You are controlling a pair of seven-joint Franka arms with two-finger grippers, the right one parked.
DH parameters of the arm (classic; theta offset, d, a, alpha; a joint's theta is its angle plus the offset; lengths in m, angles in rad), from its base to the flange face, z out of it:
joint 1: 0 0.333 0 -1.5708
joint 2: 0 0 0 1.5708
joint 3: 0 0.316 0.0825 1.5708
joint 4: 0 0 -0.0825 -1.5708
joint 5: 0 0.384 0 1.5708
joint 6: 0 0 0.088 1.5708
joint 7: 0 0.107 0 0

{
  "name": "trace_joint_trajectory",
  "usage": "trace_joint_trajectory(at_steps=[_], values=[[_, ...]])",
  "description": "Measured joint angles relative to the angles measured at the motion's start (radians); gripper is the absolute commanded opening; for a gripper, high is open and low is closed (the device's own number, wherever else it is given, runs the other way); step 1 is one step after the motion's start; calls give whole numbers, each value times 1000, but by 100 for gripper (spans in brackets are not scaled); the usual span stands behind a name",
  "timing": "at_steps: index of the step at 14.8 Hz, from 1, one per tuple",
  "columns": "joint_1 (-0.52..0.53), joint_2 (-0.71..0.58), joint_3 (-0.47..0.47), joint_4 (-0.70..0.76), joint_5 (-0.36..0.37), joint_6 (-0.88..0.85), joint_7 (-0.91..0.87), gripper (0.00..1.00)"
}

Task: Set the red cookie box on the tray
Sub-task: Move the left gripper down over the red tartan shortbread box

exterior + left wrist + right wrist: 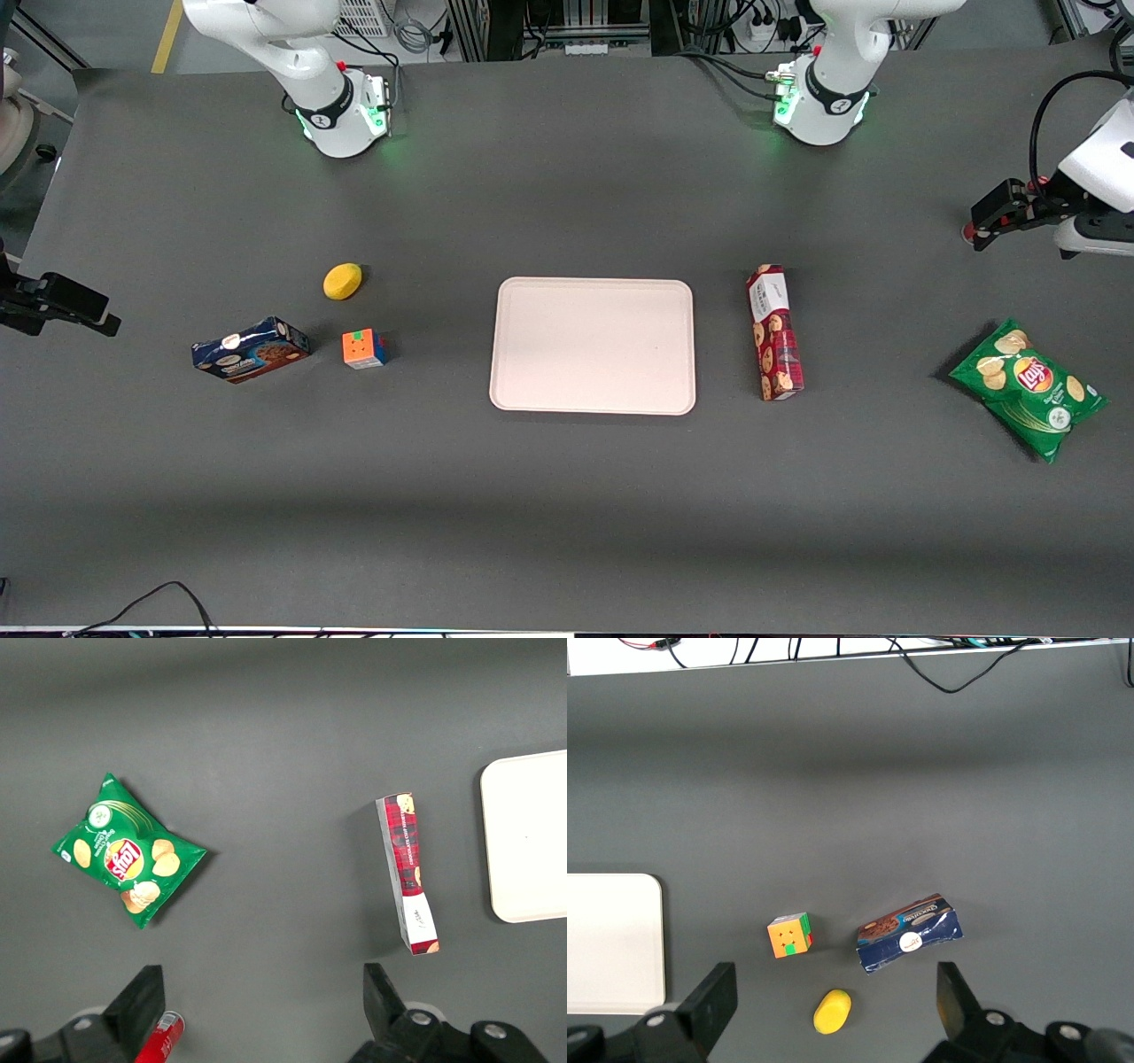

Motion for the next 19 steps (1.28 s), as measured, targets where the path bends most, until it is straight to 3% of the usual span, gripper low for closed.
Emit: trace_joint_trajectory(at_steps=[5,10,19], values=[[2,1,0,-14,0,-3,0,100],[0,70,-28,-89,-58,11,-6,100],[-4,196,-150,-431,-103,515,-182,100]])
